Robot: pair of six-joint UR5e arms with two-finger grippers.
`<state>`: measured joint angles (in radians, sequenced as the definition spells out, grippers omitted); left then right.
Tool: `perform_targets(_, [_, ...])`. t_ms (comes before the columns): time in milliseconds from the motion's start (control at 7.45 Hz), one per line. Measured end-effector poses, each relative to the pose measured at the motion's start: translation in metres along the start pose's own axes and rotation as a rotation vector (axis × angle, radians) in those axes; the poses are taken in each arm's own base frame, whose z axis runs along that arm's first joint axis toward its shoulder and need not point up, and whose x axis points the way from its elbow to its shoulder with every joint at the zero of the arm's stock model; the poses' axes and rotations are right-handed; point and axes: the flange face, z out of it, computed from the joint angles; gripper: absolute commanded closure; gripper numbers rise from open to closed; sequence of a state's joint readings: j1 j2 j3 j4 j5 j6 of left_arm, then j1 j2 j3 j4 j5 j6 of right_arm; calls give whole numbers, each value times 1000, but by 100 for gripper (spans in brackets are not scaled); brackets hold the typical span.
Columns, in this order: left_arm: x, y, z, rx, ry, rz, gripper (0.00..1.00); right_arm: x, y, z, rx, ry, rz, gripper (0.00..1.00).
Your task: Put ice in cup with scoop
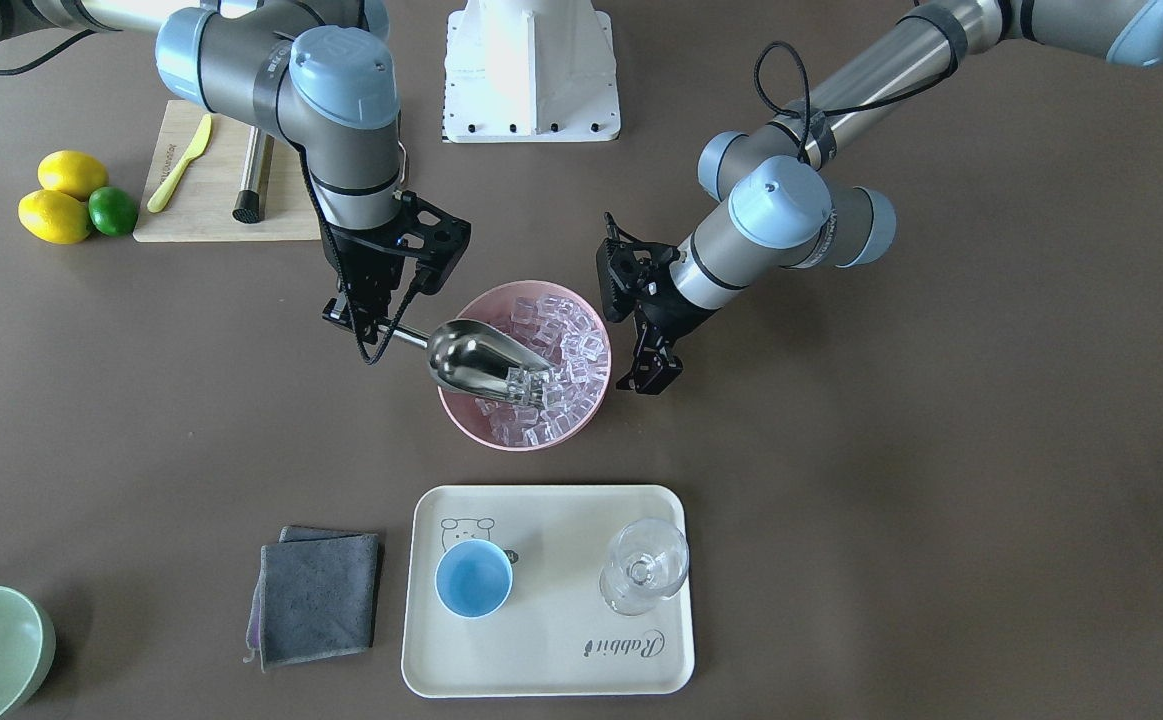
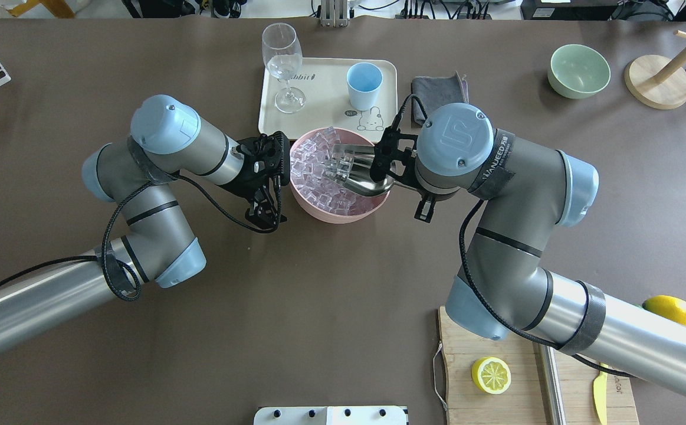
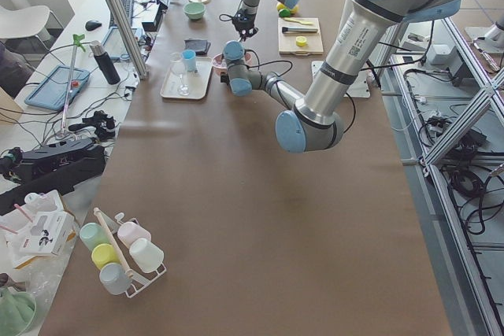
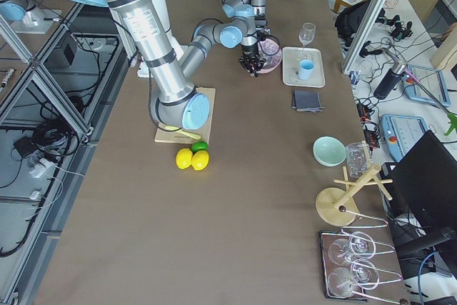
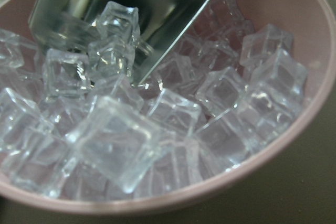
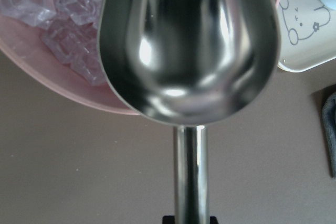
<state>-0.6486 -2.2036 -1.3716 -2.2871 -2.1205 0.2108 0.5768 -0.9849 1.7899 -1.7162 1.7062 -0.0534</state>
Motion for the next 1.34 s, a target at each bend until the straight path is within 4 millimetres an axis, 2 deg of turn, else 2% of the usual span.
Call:
perform_targets(403, [0,1,-1,0,-1,0,1,-5,14,-2,67,-43,36,100])
perform_targets(805, [1,-3,-4,8,-2,5,1,-12,41,16,172,-138,72,100])
perform_targets(940, [2,-4,-5,9,-2,6,1,-11,47,15,199,-191,94,100])
perform_targets(1074, [3,-4,-4,8,-1,6,1,4,53,10,211,-242,125,100])
perform_targets(1342, [8,-2,-3,7,5,10,1,57,74,-9,206,-324,204,100])
